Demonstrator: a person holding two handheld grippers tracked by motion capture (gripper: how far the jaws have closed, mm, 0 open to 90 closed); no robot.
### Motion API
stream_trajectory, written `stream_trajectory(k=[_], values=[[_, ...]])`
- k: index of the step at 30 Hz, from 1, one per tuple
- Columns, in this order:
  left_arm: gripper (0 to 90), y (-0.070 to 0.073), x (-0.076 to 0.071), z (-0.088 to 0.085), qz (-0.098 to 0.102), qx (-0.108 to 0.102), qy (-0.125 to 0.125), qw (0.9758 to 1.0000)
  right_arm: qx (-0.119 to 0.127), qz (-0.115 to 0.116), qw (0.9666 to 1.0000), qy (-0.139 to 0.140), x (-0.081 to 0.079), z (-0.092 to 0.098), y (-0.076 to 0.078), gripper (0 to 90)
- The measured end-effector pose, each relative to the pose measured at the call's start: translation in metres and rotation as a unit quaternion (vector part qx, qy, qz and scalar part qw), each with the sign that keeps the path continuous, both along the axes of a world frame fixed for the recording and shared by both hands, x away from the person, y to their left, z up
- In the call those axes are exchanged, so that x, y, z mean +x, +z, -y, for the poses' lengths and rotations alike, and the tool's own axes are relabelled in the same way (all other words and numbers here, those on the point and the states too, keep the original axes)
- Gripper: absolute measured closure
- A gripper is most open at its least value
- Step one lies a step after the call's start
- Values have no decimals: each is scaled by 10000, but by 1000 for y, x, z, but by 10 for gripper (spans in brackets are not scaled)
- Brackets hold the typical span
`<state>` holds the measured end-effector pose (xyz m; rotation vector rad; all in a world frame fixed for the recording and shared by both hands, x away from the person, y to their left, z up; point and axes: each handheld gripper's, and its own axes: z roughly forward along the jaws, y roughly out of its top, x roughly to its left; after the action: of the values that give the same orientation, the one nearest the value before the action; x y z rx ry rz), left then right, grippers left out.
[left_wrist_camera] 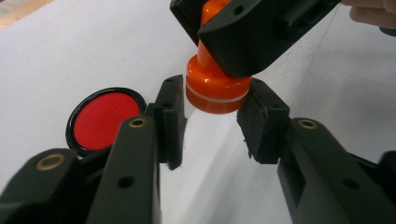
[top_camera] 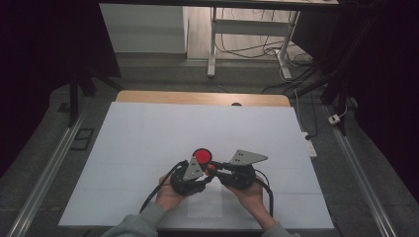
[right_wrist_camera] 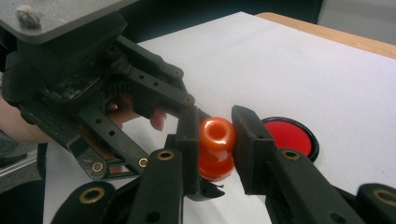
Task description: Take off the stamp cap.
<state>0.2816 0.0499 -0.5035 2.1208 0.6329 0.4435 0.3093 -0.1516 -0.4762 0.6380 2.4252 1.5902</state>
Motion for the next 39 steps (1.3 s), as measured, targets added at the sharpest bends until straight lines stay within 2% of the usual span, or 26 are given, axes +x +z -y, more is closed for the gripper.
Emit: stream_trajectory(k=[9,18,39], values=[[642,0,-1,1,39,41,-11,10000,-14,3,10000,-7,0,0,0,722],[653,0,-2,1,147,191,-31,9997,-36,22,10000,-5,0,-1,0,723],[656,-1,-3,1,170,224,-9,9996,-73,45,10000,-36,-1,-2,0,726]])
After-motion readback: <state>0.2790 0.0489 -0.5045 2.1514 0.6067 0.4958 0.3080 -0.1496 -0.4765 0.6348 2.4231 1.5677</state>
